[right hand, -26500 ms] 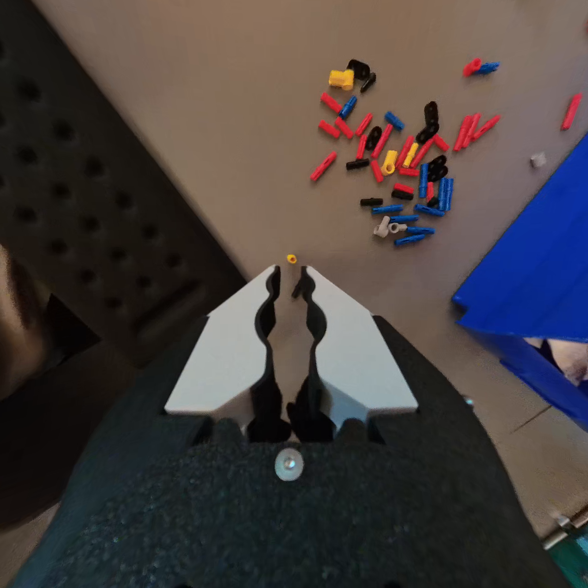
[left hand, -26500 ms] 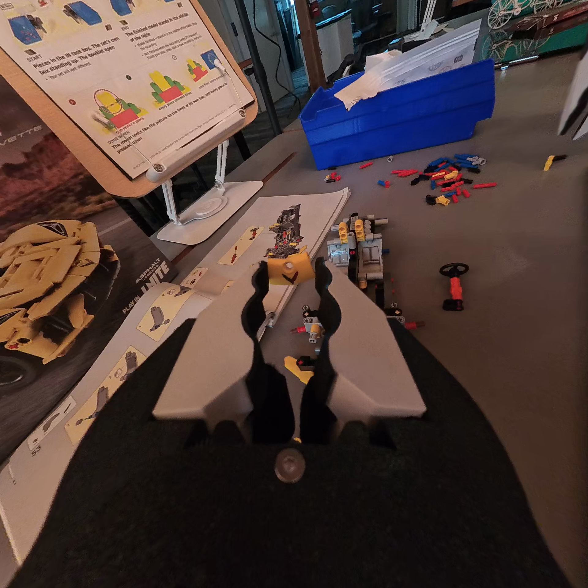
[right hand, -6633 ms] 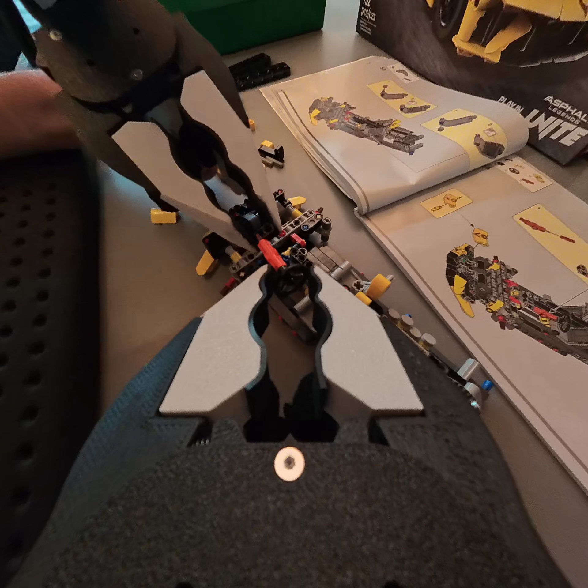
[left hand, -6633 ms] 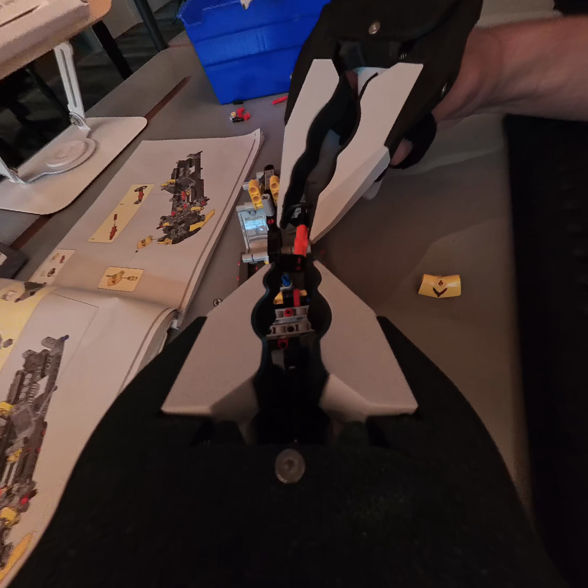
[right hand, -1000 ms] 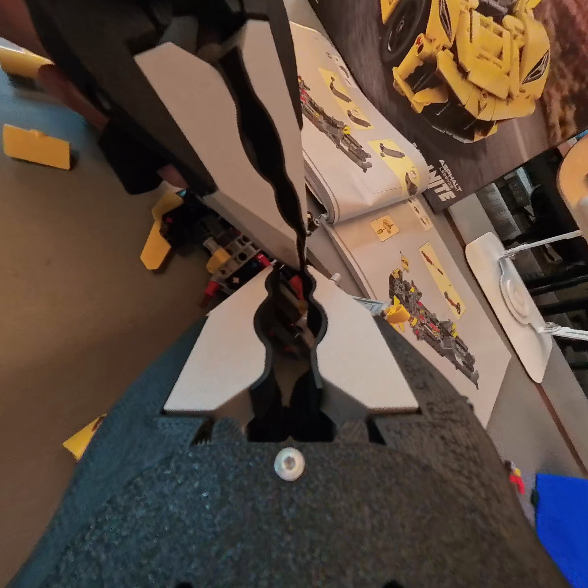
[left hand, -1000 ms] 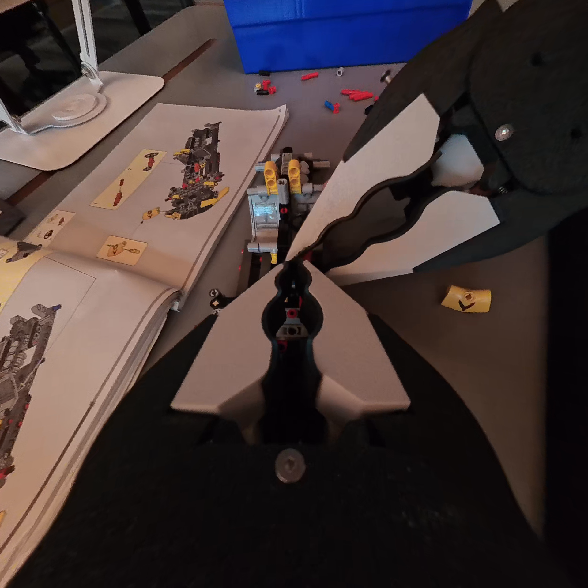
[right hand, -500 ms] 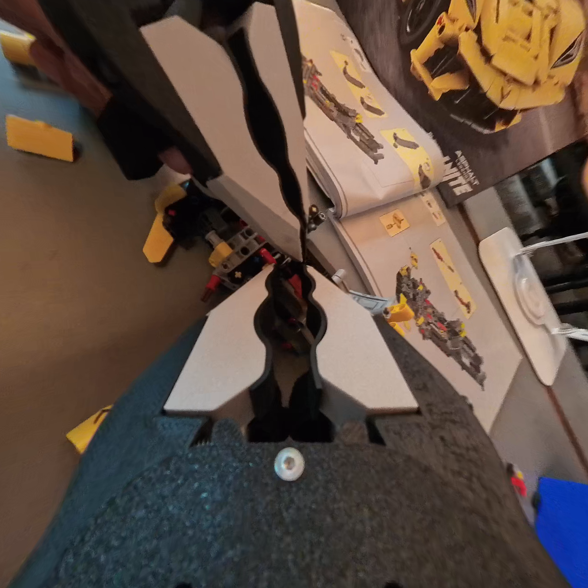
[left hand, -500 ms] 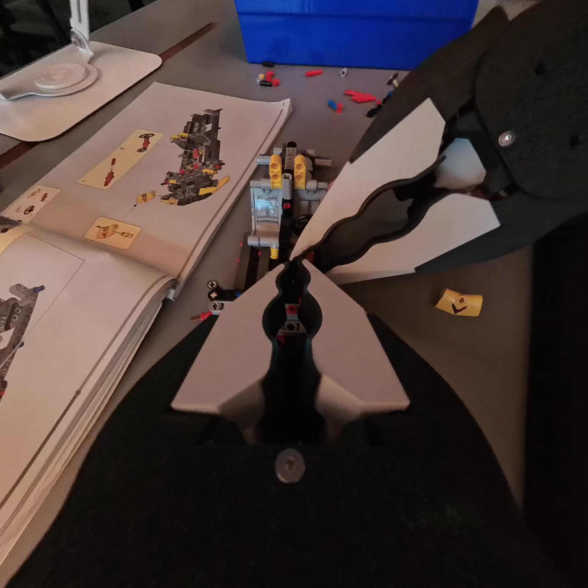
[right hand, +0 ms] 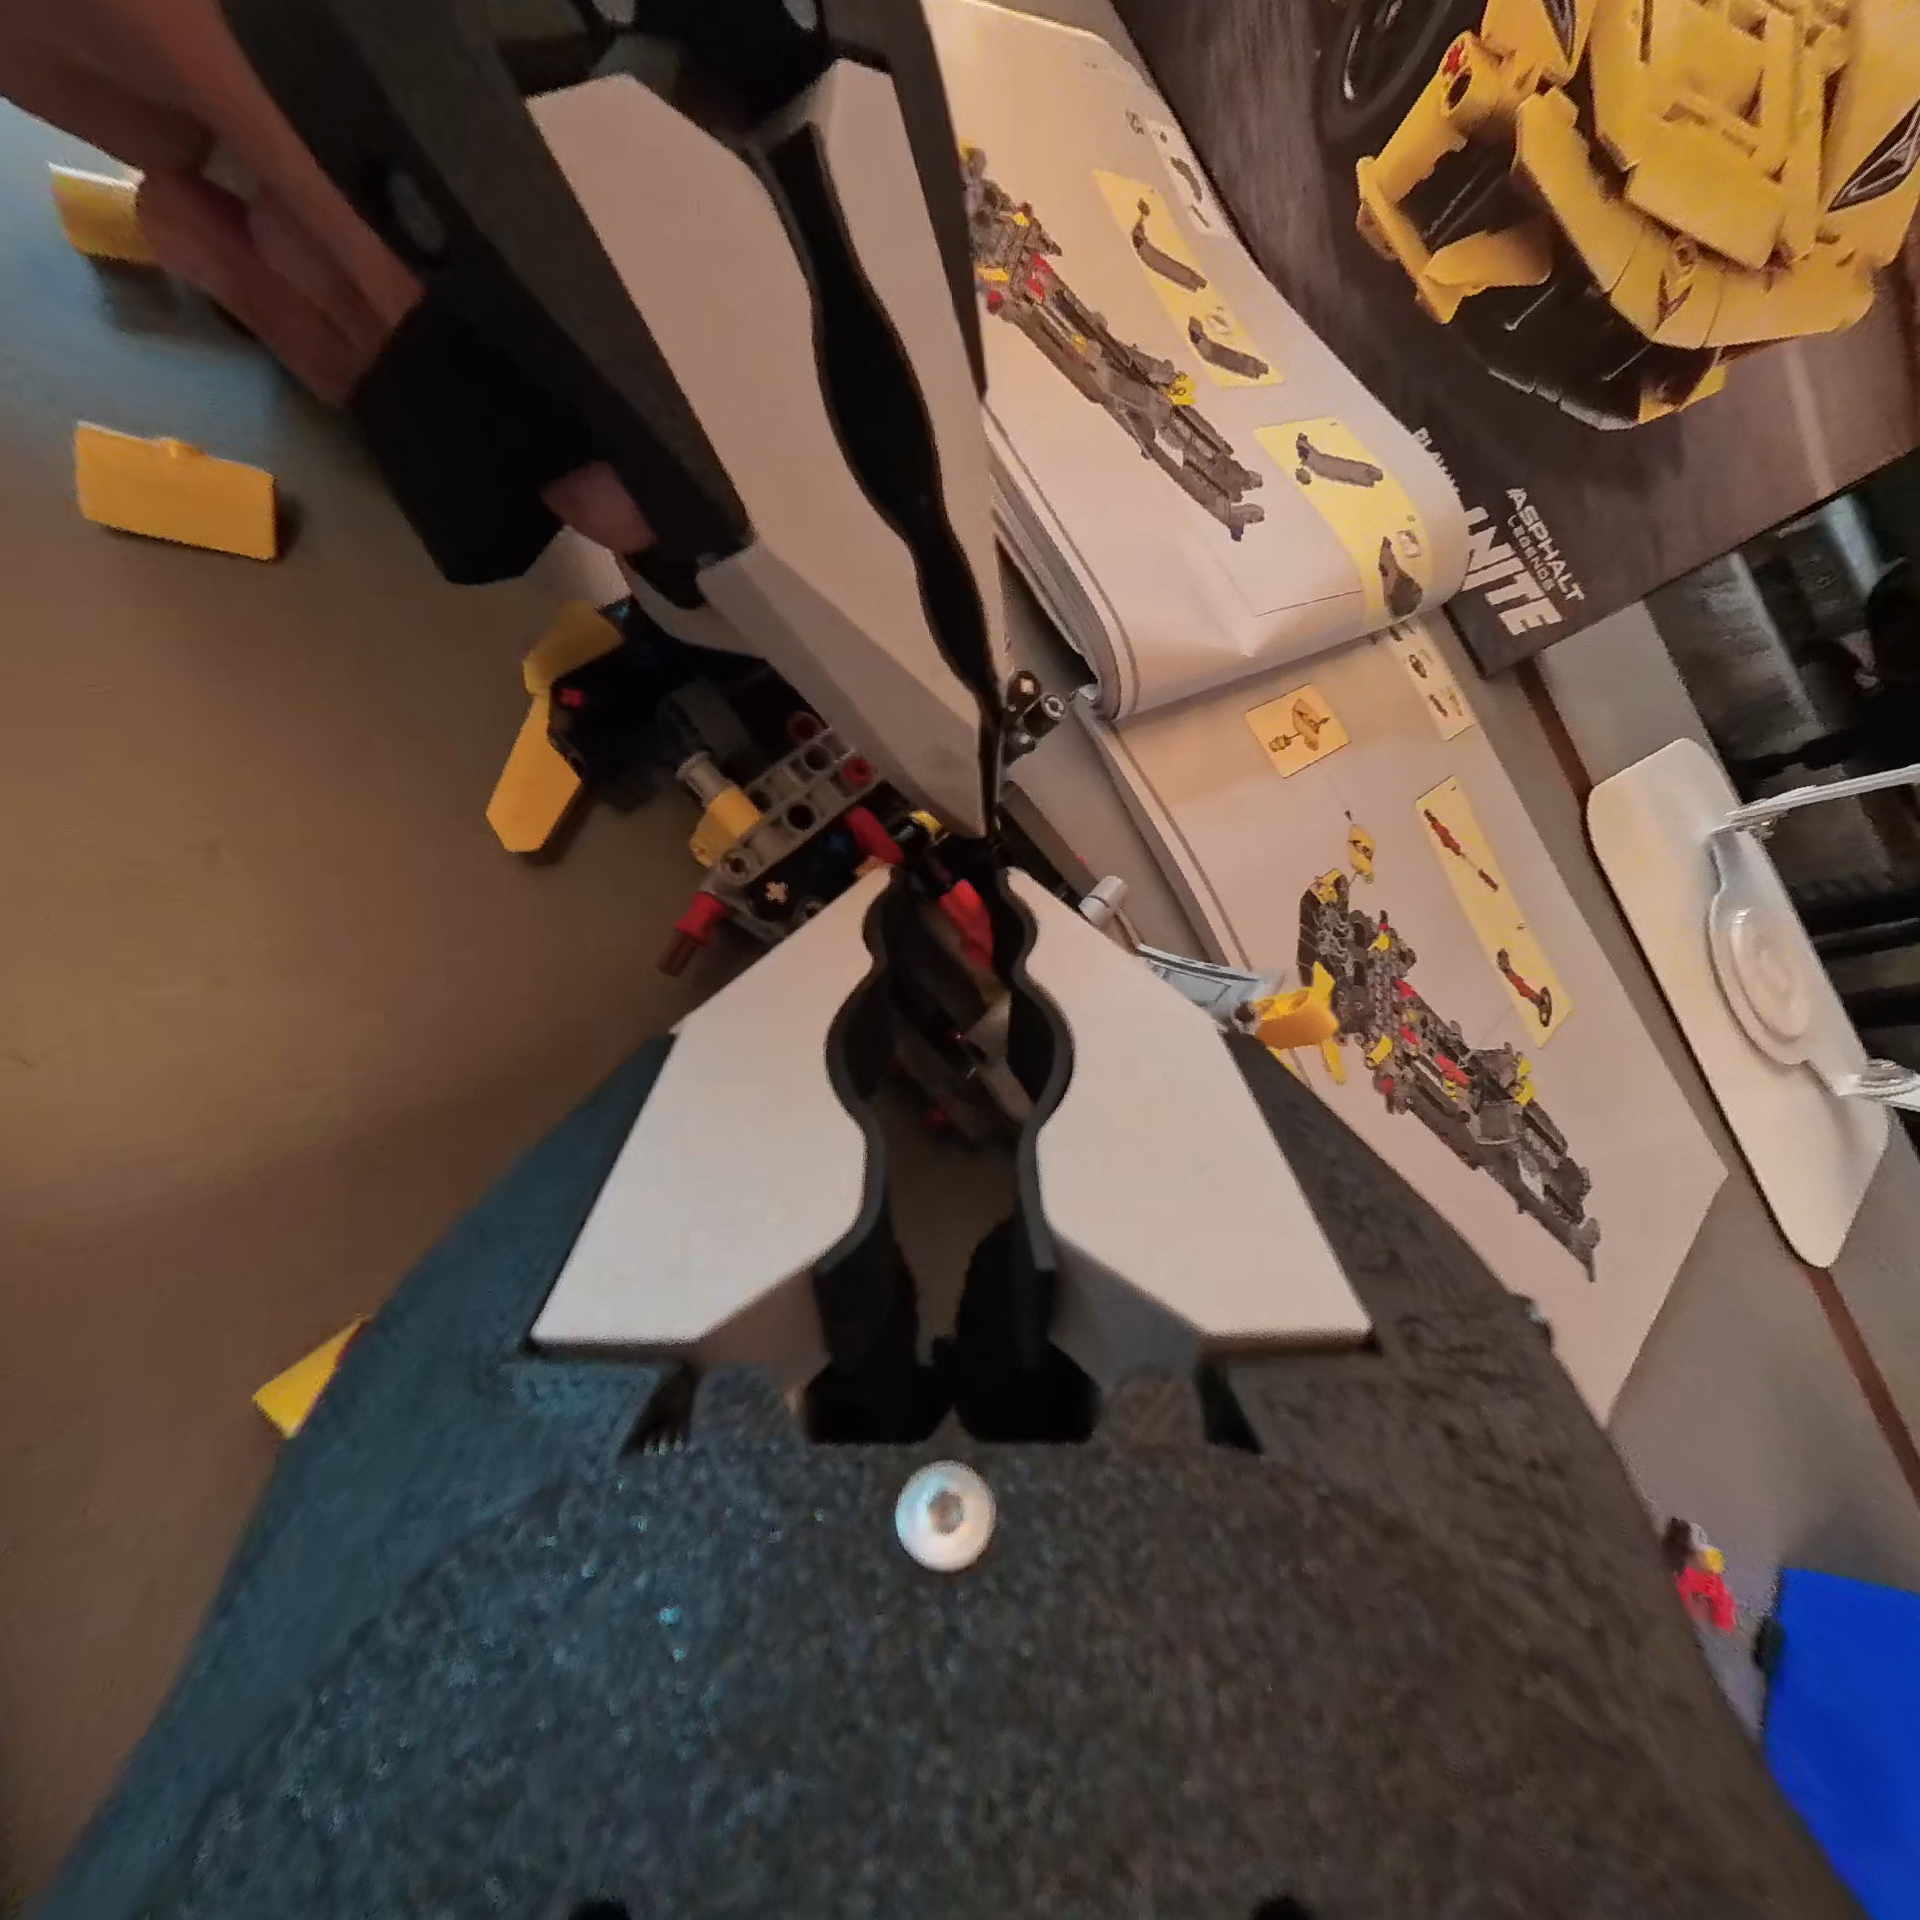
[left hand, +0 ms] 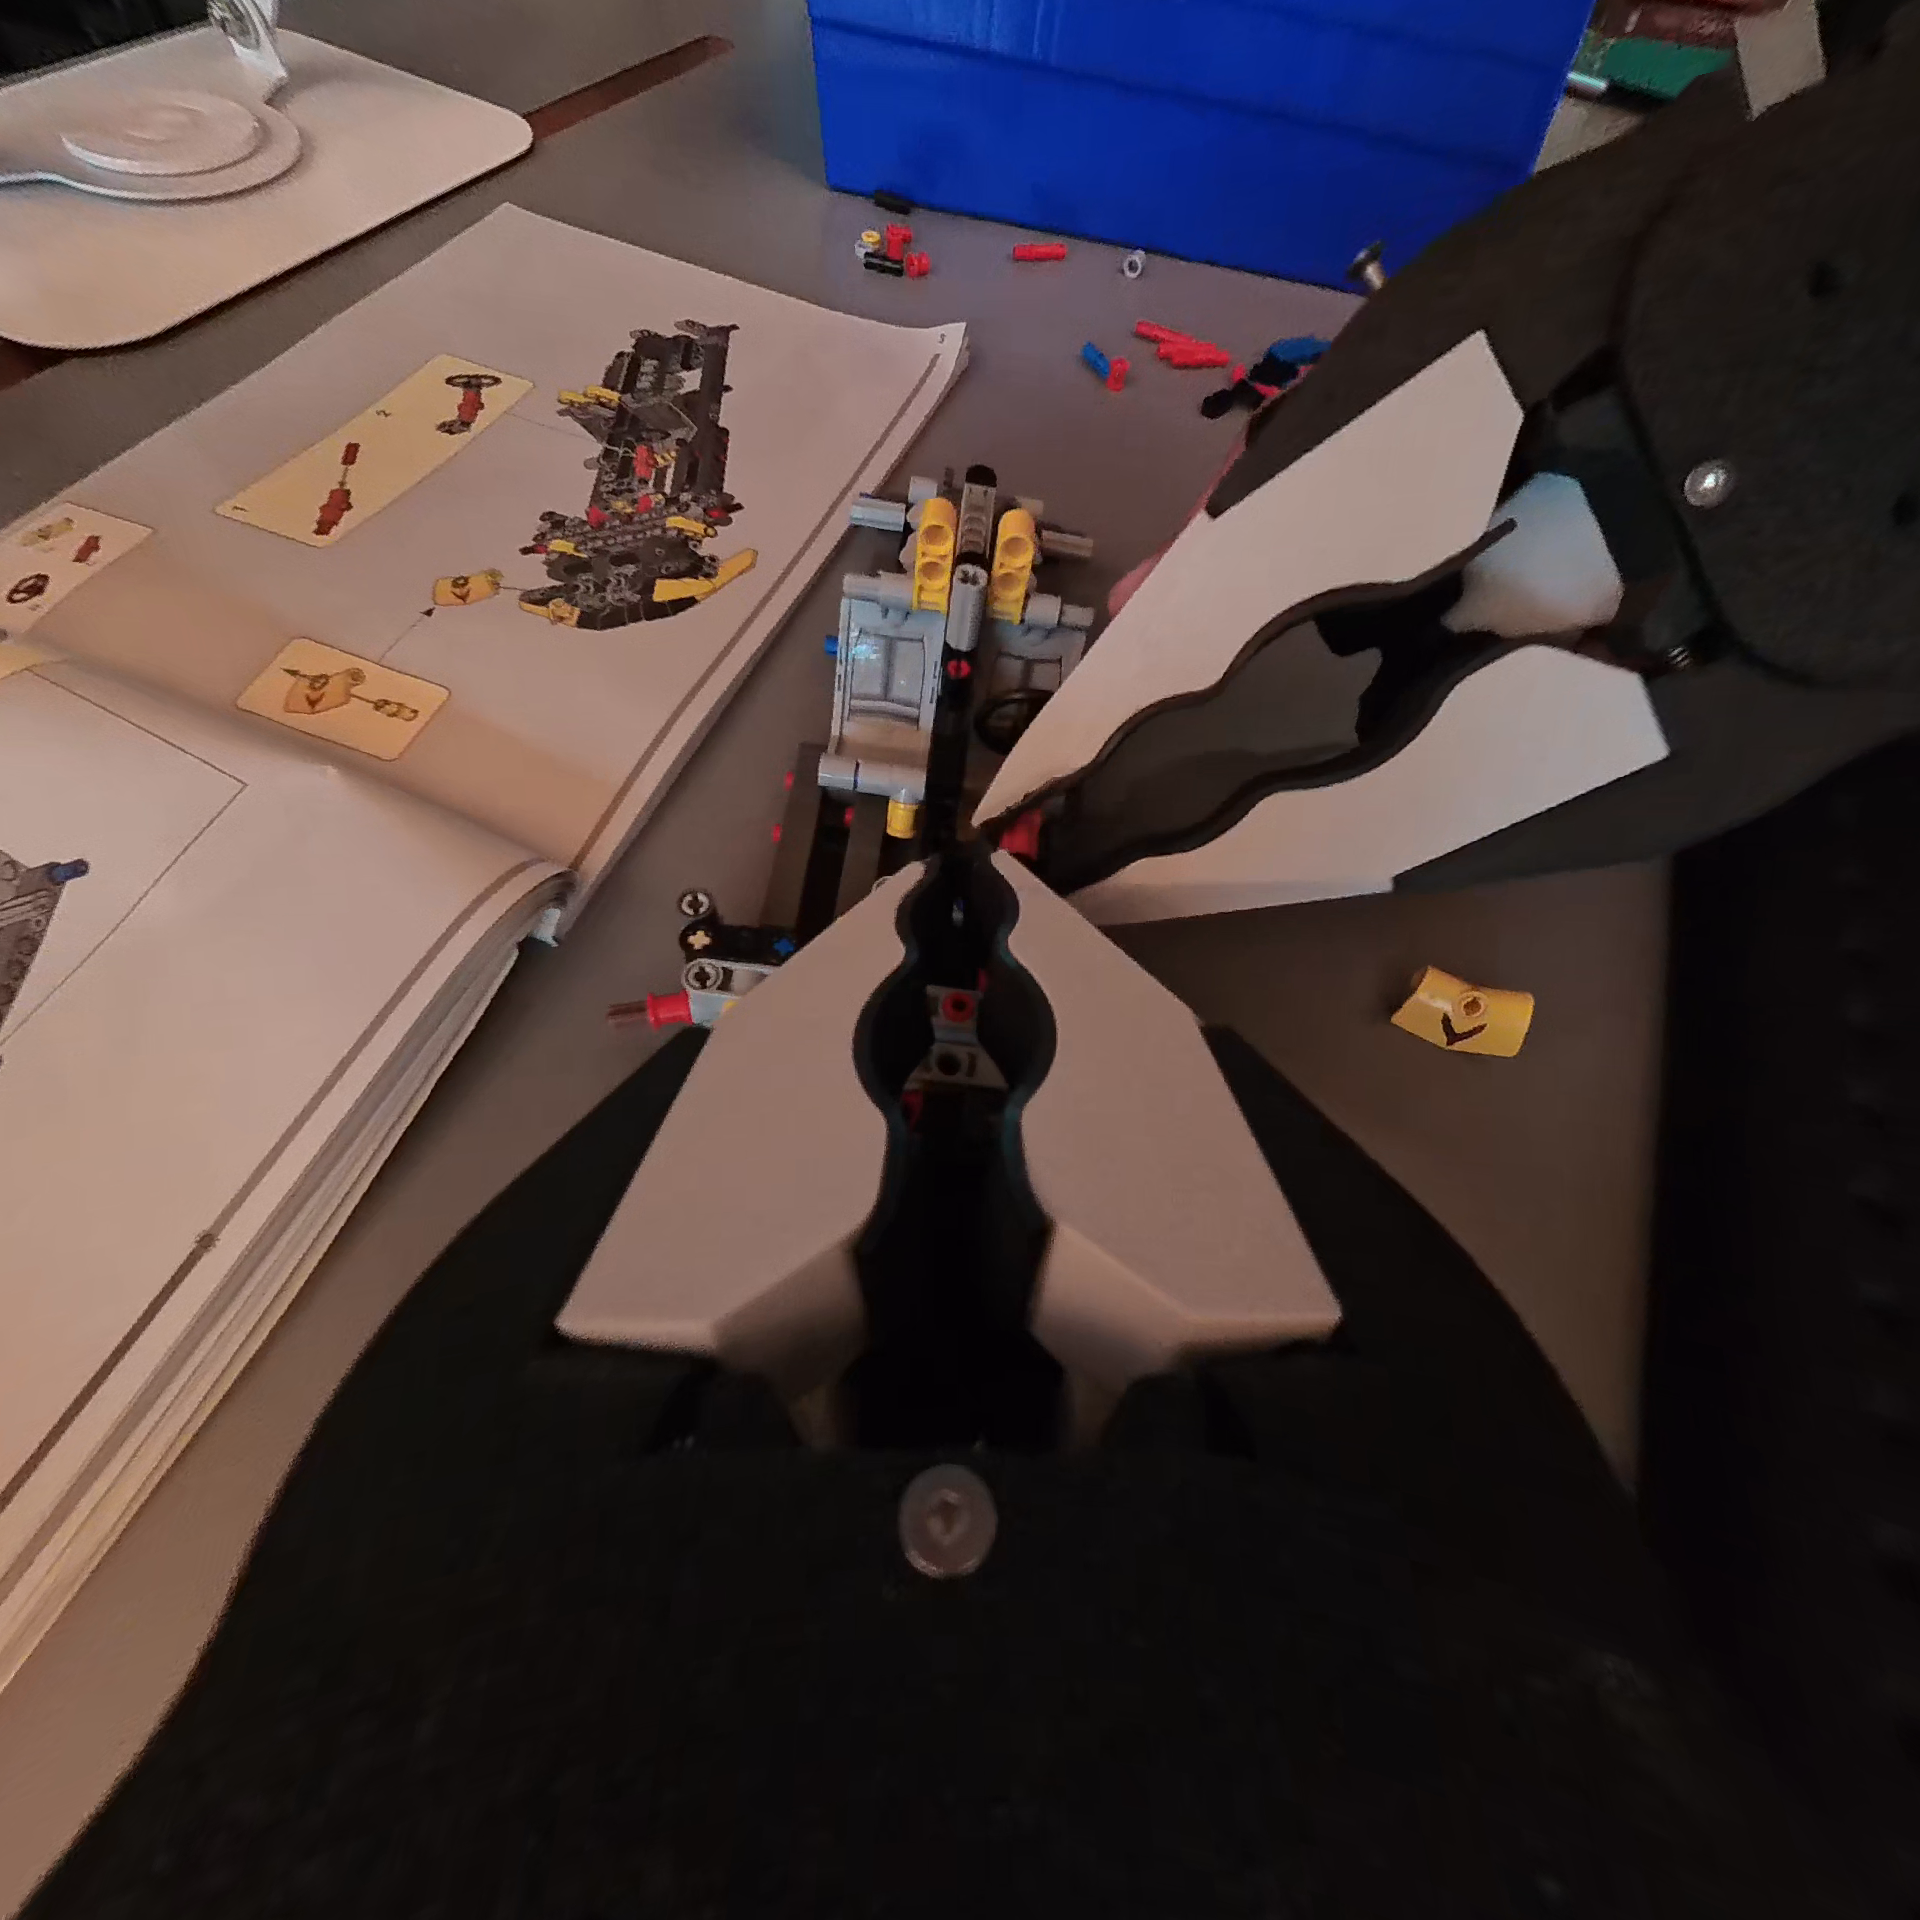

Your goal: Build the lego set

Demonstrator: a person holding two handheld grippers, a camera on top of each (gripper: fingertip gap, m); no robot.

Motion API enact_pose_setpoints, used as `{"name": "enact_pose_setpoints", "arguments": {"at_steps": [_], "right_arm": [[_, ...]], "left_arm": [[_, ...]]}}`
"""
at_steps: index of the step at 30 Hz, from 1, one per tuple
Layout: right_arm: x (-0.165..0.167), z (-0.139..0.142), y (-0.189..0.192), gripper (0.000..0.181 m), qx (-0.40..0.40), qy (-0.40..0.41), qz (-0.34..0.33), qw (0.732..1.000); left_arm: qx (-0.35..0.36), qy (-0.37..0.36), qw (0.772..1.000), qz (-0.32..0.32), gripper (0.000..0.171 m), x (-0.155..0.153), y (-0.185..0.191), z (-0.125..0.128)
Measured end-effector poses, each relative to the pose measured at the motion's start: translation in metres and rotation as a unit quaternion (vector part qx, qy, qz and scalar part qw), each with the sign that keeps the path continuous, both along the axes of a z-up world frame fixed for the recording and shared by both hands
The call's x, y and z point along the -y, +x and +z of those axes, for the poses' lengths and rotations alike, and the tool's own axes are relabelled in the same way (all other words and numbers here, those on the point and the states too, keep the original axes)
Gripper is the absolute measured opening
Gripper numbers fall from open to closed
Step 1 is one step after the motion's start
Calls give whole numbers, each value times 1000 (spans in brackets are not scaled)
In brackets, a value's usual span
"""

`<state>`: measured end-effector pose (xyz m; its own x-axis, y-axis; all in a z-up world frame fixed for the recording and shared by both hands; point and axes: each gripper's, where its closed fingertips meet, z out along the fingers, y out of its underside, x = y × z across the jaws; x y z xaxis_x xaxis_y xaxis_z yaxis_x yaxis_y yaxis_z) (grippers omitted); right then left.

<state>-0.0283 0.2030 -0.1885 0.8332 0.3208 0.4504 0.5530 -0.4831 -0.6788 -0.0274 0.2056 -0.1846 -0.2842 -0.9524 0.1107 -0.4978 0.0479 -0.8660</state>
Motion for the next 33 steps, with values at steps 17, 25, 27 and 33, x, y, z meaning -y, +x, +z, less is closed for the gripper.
{"name": "enact_pose_setpoints", "arguments": {"at_steps": [17, 25, 27, 33], "right_arm": [[17, 15, 21, 37, 188, -35, 101, 976], [-6, 50, 14, 32, -83, -176, 193, 962], [-16, 47, 14, 24, -73, -223, 221, 947], [-16, 16, 14, 14, 15, -328, 273, 904]], "left_arm": [[47, -56, 987, 140, 5, -75, -16, 34], [58, -36, 985, 156, 9, -88, -29, 44], [65, -32, 985, 158, 9, -89, -30, 47], [74, -12, 983, 169, 9, -94, -33, 50]]}}
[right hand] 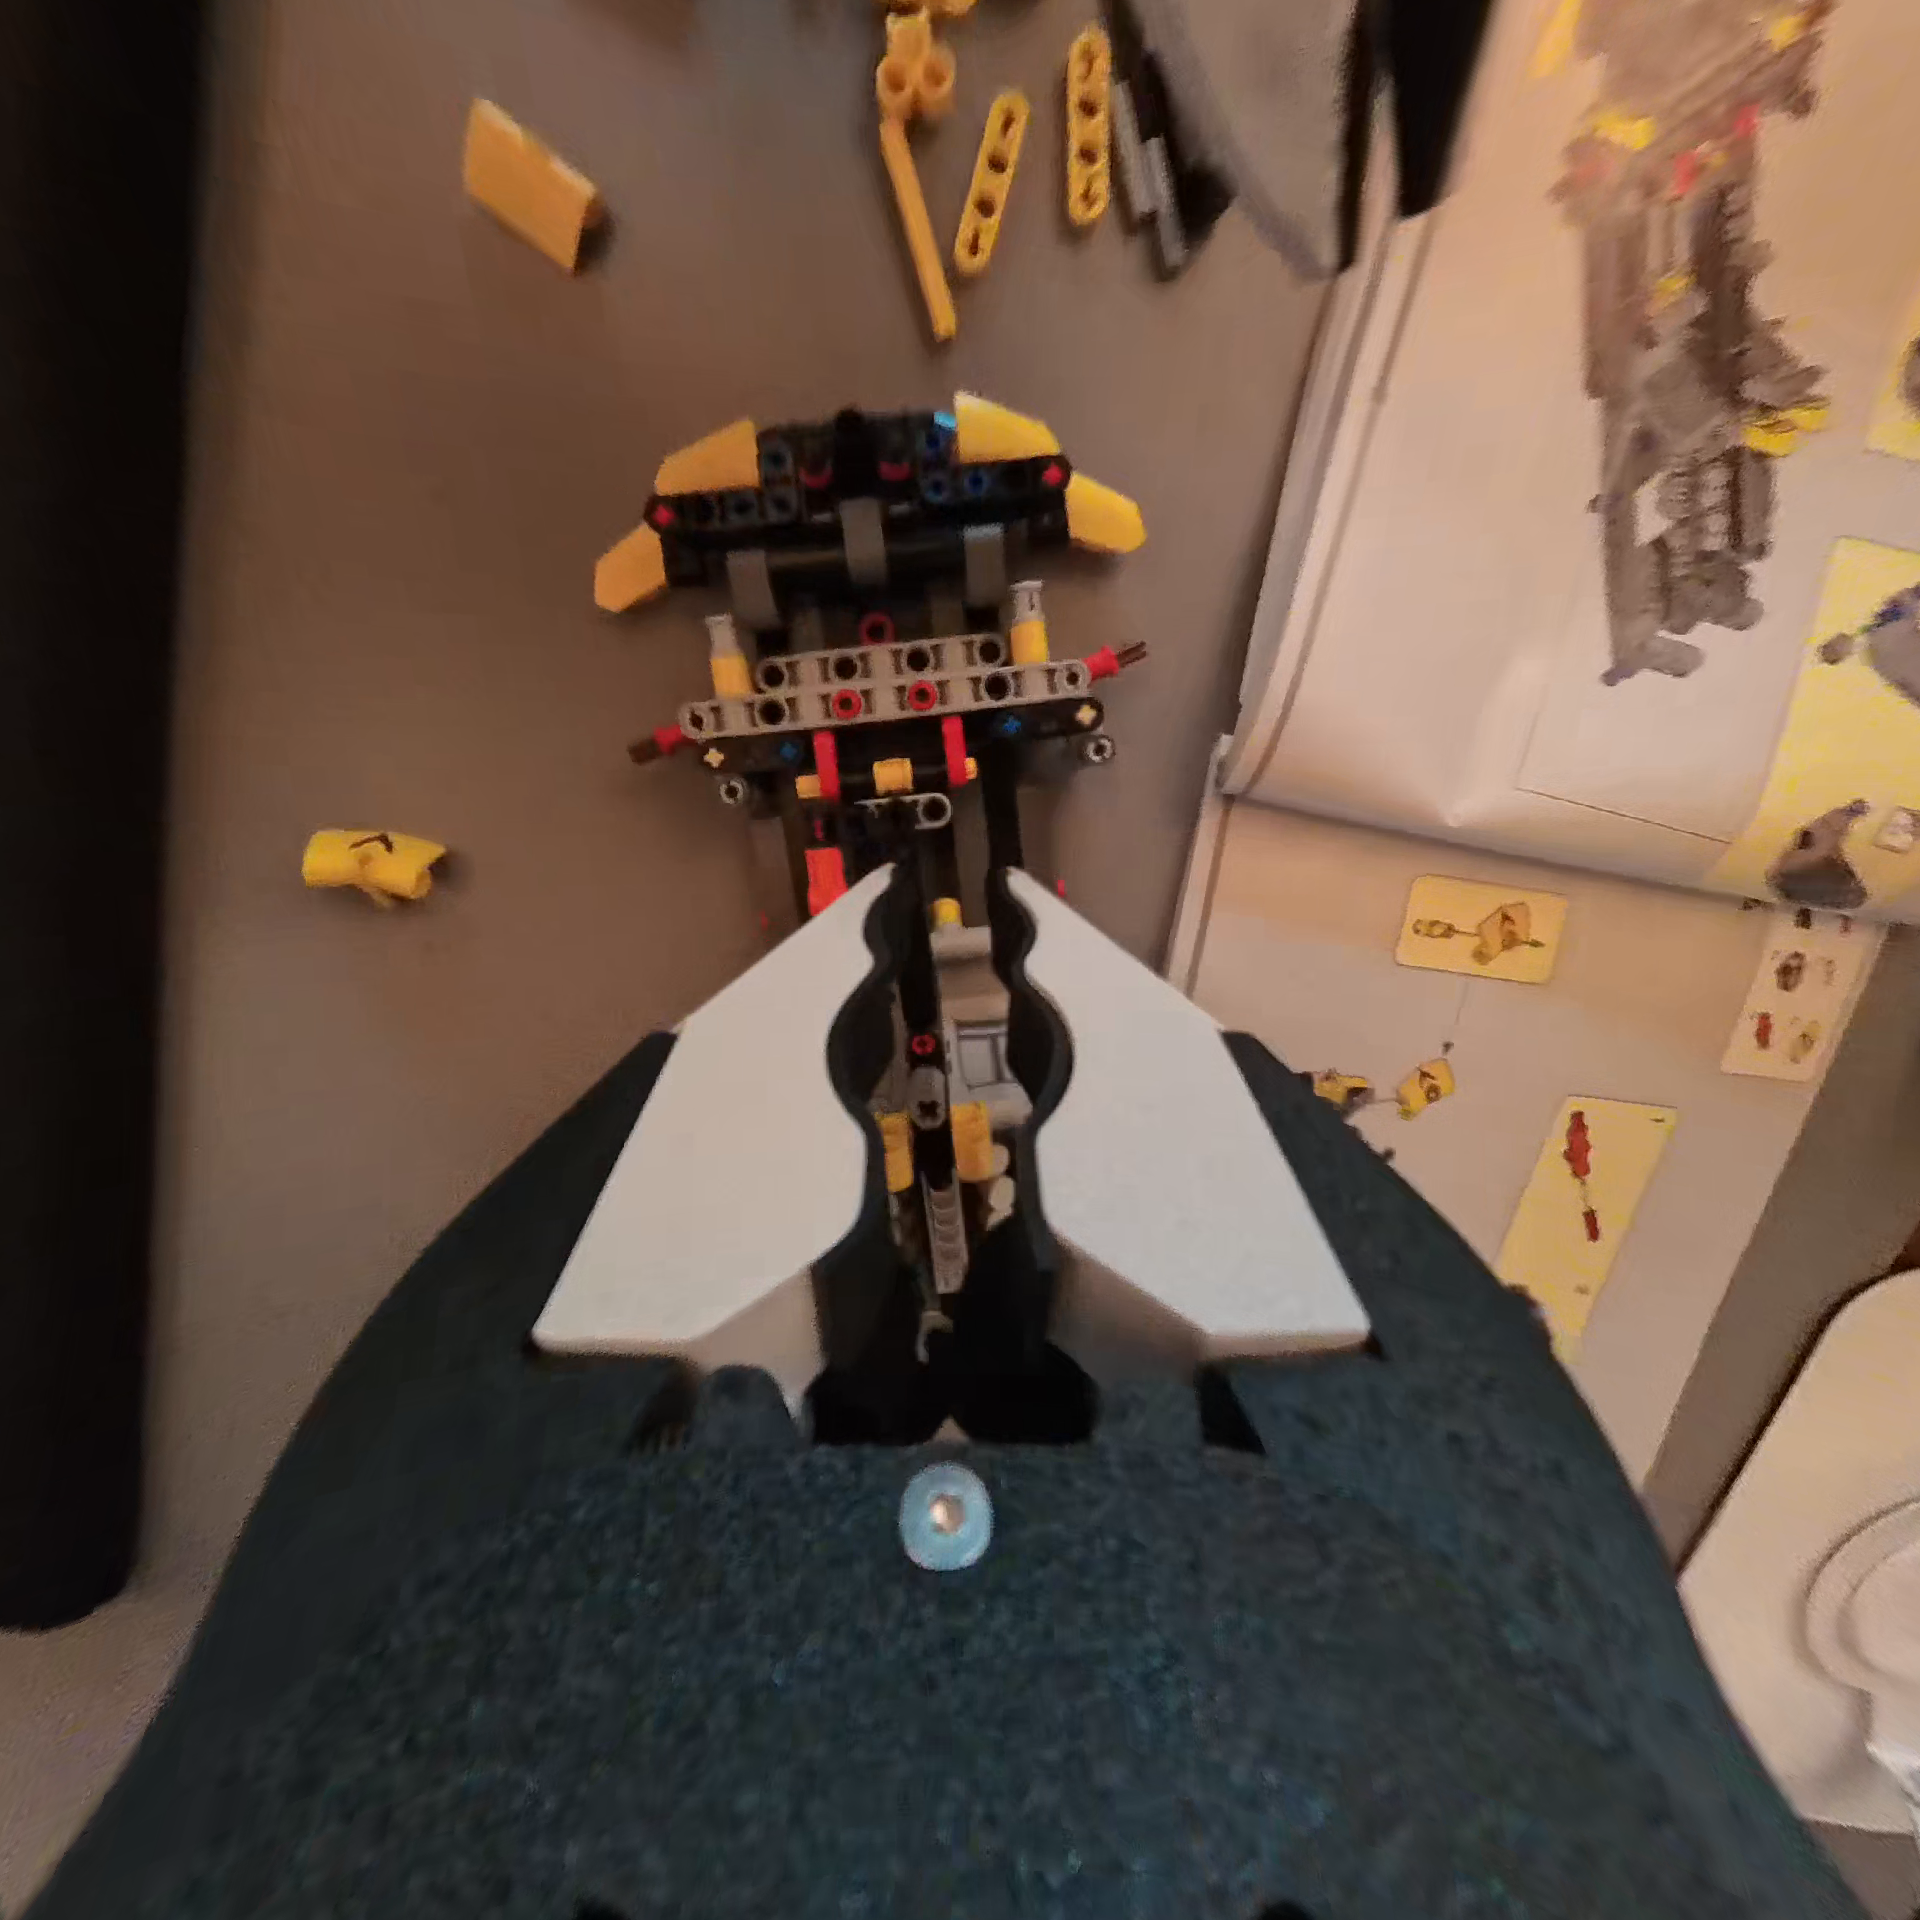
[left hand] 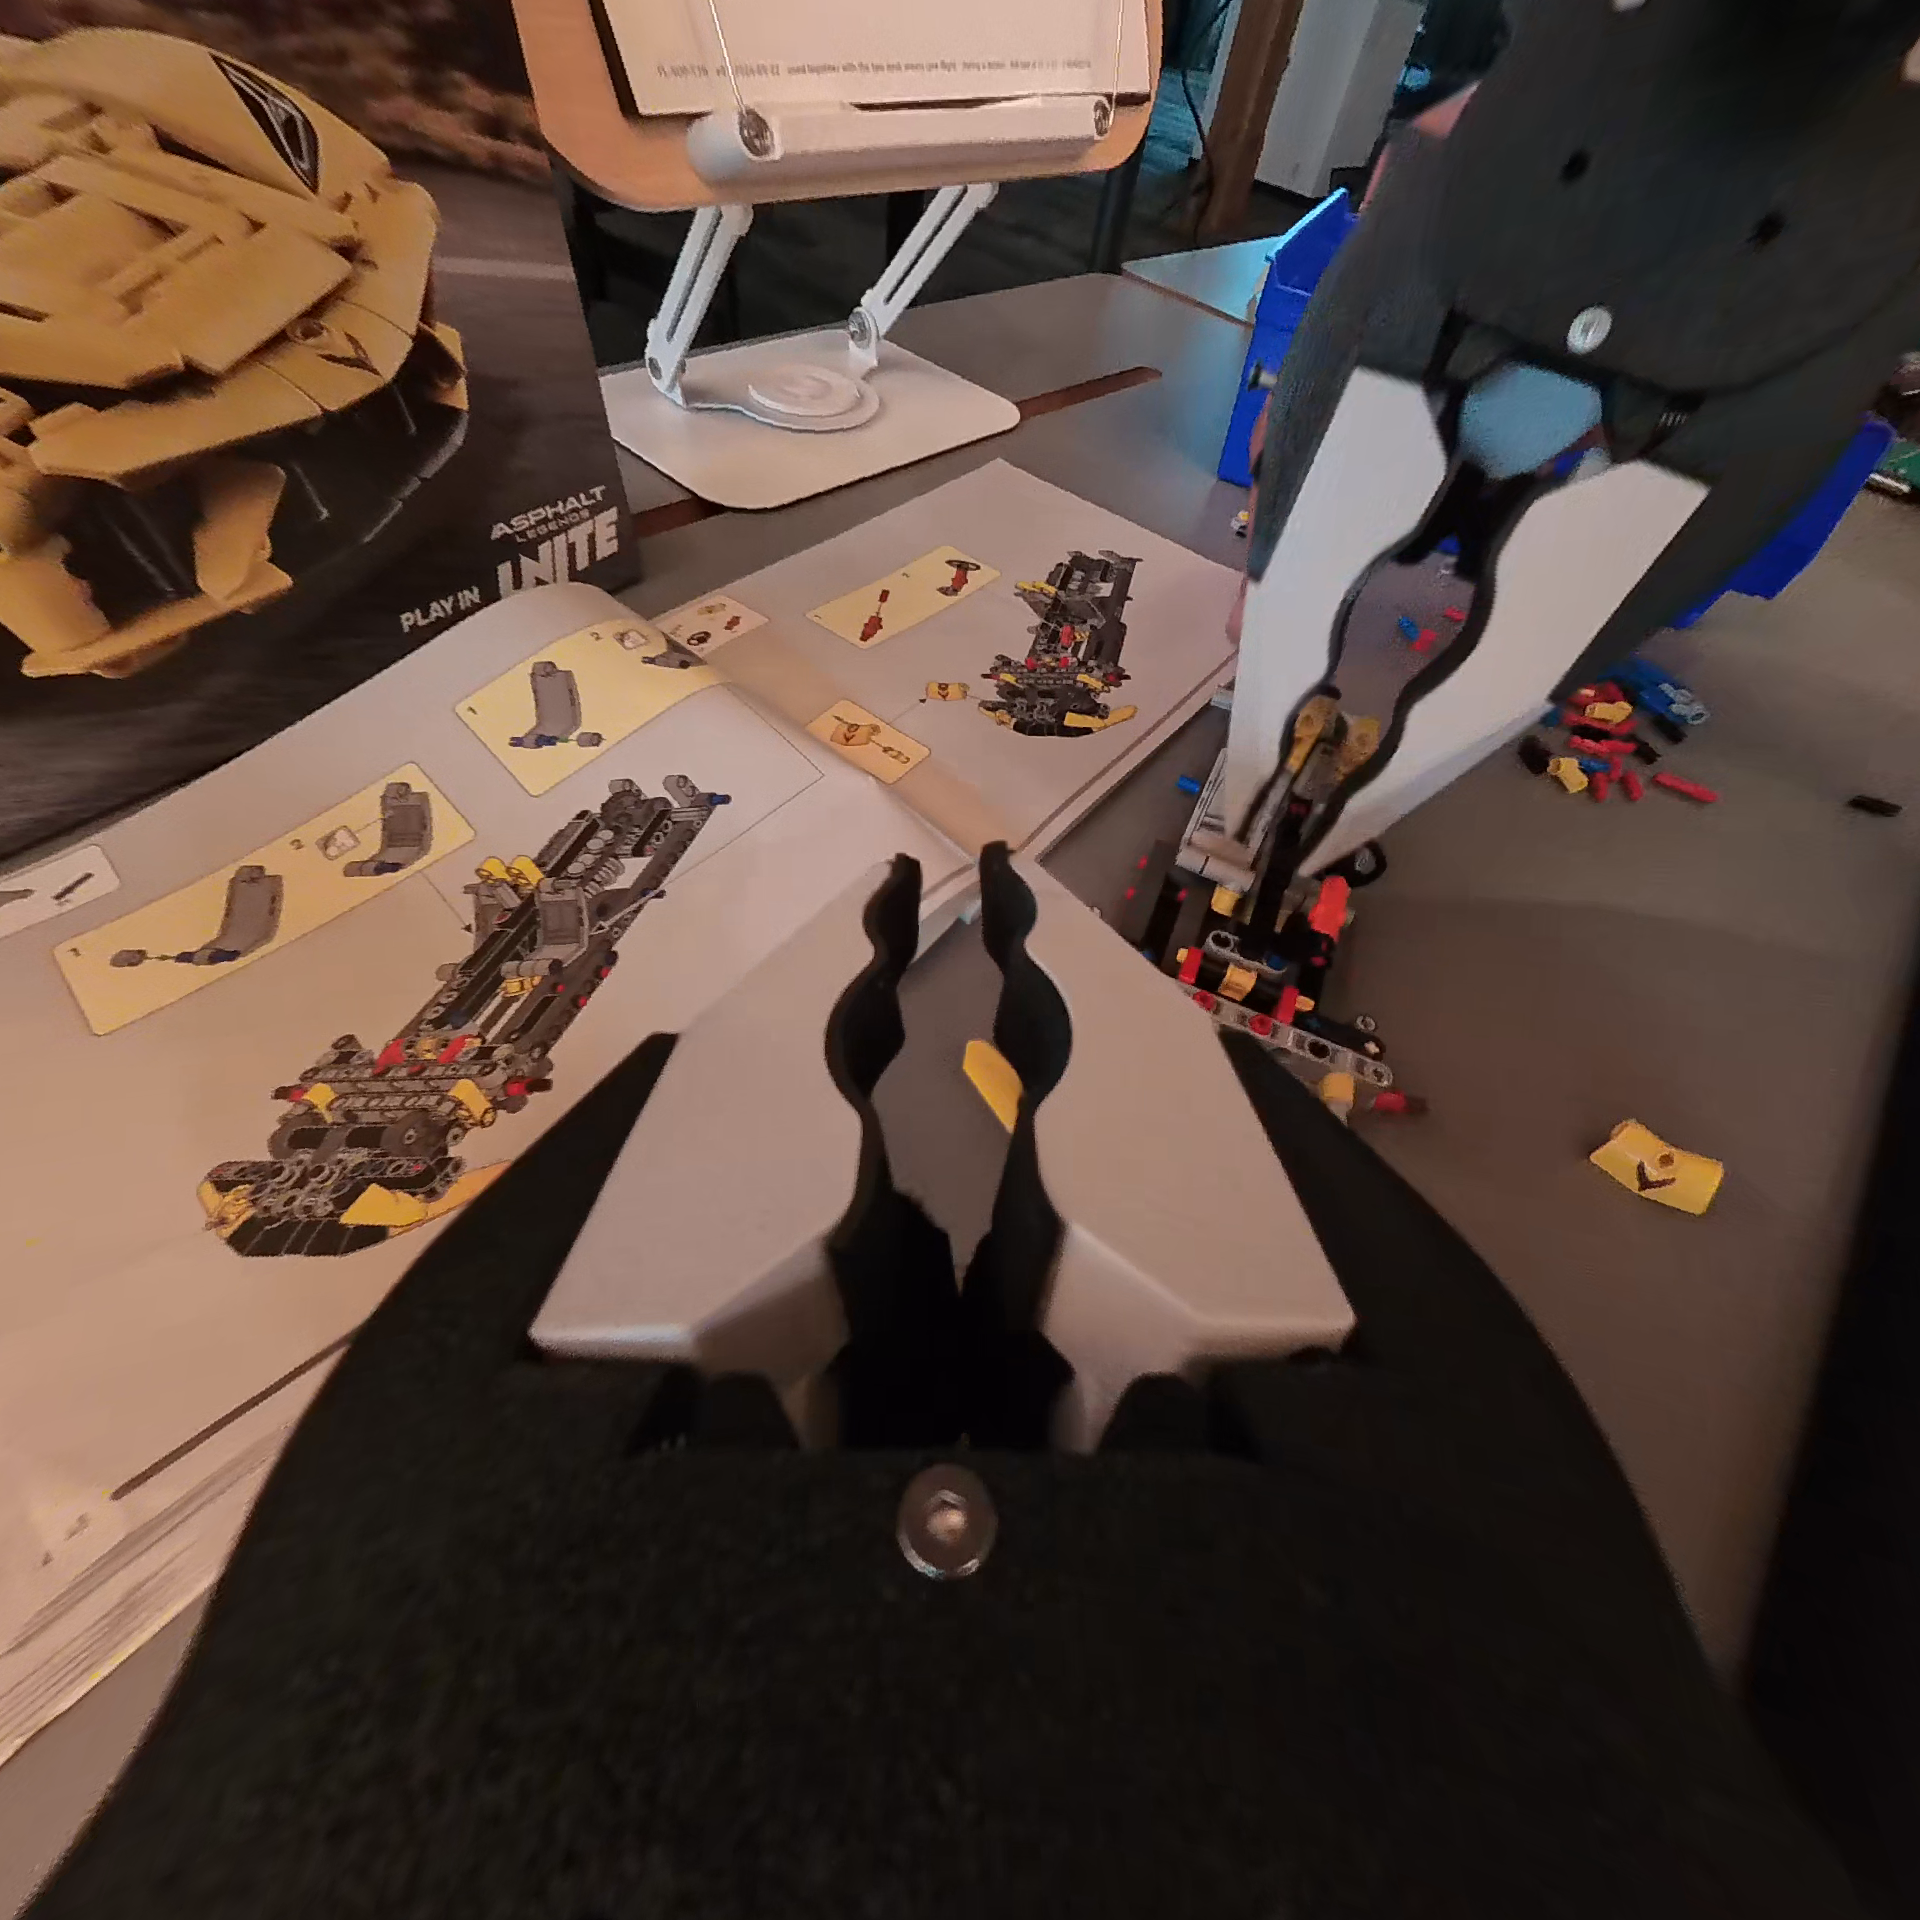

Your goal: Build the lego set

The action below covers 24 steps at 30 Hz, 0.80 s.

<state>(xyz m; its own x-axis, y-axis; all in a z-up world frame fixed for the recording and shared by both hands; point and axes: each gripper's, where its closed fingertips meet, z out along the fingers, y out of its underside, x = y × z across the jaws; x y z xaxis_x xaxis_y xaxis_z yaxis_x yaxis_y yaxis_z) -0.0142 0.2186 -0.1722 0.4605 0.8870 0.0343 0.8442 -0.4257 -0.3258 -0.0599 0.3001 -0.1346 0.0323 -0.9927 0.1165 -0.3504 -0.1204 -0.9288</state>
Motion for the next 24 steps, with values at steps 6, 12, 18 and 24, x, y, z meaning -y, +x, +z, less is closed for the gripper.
{"name": "enact_pose_setpoints", "arguments": {"at_steps": [6, 12, 18, 24], "right_arm": [[8, -20, 2, 14, 49, -47, 19, 997], [9, -28, 1, 6, 69, -65, 36, 995], [6, -19, 6, 6, 6, -61, 5, 998], [-6, 30, 5, 6, -154, -46, -63, 985]], "left_arm": [[10, -1, 1000, 2, 9, -2, -2, 6], [4, 10, 1000, -8, 9, 3, 0, 3], [22, 9, 1000, -2, 12, -1, -1, 10], [121, -49, 991, 9, 33, -17, -11, 47]]}}
